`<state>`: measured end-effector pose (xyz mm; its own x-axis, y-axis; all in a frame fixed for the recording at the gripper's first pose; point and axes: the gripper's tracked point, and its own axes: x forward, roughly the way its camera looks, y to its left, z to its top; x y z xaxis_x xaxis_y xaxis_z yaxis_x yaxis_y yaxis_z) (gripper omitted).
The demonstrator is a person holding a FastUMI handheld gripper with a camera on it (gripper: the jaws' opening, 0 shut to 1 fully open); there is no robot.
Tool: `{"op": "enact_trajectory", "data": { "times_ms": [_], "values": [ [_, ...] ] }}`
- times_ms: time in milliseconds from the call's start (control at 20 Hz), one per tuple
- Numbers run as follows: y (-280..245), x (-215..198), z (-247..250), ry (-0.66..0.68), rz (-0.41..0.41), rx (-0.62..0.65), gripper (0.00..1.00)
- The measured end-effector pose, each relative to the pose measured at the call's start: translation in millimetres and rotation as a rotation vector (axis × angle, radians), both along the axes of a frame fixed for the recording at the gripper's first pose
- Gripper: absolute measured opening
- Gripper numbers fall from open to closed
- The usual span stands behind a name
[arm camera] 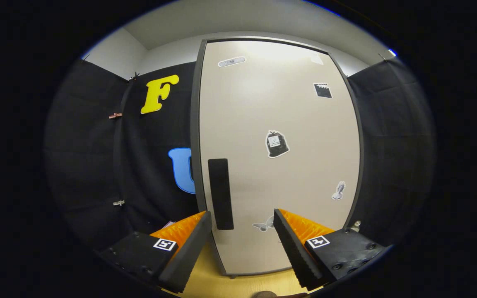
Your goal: Open the shoe cabinet door, grab the shoes and put them into the shoe cabinet, then close the shoe cabinet door.
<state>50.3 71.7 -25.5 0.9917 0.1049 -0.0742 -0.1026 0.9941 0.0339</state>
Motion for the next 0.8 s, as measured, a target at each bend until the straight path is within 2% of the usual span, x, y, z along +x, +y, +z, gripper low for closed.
{"op": "enact_trajectory", "data": {
  "times_ms": [500, 700, 750, 800],
  "values": [
    [24.2, 50.3, -19.3, 0.038, -0.020, 0.006, 0.98],
    [23.4, 58.6, -15.7, 0.017, -0.043, 0.009, 0.86],
    [23.3, 60.1, -16.9, 0.017, -0.047, 0.006, 0.73],
    [23.4, 60.4, -17.4, 0.019, -0.051, 0.003, 0.66]
  ]
}}
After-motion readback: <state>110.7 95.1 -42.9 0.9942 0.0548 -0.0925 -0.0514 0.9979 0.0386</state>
